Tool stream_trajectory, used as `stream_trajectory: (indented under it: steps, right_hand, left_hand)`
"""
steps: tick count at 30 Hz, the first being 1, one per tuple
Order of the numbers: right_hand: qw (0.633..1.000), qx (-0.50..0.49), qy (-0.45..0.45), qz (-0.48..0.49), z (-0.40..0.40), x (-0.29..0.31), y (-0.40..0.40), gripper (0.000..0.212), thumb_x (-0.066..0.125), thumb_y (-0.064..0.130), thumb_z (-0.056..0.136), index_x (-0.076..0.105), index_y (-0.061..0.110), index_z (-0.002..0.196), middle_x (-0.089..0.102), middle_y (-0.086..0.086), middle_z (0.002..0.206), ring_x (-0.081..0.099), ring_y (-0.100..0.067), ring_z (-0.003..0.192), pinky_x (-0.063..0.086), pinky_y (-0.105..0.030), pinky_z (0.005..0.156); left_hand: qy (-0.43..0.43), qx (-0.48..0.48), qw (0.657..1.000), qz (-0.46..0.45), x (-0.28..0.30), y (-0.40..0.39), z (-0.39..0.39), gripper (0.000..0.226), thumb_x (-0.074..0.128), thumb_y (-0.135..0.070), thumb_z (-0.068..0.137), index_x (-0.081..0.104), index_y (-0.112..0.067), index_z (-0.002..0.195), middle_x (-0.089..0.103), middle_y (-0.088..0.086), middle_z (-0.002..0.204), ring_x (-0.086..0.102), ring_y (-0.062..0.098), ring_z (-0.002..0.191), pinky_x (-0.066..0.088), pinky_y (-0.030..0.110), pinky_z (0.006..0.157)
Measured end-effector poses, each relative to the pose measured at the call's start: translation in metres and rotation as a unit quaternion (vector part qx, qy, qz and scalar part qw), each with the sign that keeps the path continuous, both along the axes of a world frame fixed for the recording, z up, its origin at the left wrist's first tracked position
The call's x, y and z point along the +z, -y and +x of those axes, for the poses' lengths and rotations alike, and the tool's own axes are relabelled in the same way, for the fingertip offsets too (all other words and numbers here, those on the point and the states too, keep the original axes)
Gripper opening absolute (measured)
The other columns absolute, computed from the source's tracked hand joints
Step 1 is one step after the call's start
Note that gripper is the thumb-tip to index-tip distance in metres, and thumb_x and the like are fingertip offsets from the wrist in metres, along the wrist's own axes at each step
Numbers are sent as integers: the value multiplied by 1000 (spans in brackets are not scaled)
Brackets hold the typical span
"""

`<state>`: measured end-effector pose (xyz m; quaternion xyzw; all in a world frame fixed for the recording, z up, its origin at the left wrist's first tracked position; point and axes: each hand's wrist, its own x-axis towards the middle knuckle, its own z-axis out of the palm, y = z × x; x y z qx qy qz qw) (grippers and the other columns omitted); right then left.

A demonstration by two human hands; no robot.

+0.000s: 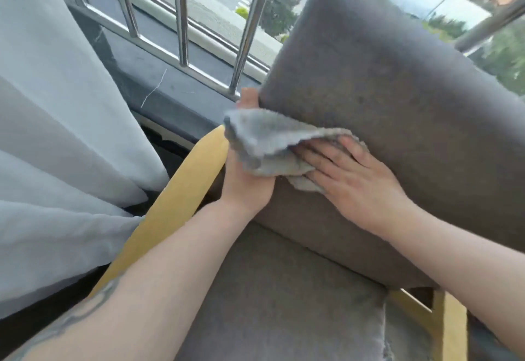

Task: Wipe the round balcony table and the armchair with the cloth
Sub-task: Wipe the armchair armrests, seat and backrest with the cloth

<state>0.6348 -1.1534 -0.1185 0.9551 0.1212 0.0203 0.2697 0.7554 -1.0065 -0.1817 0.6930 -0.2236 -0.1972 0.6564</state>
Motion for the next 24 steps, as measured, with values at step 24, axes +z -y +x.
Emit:
stream_trajectory:
  steps: [24]
  right_hand:
    - [974, -121, 188, 48, -91, -118, 7, 24, 50, 14, 92, 63, 15, 113, 66, -2, 119, 40, -22, 122, 22, -46, 112]
  left_hand:
    - [265, 27, 879, 395, -120, 25, -52, 72, -1, -43, 93, 18, -4, 150, 18, 26, 155, 10, 44, 143, 1, 51, 118]
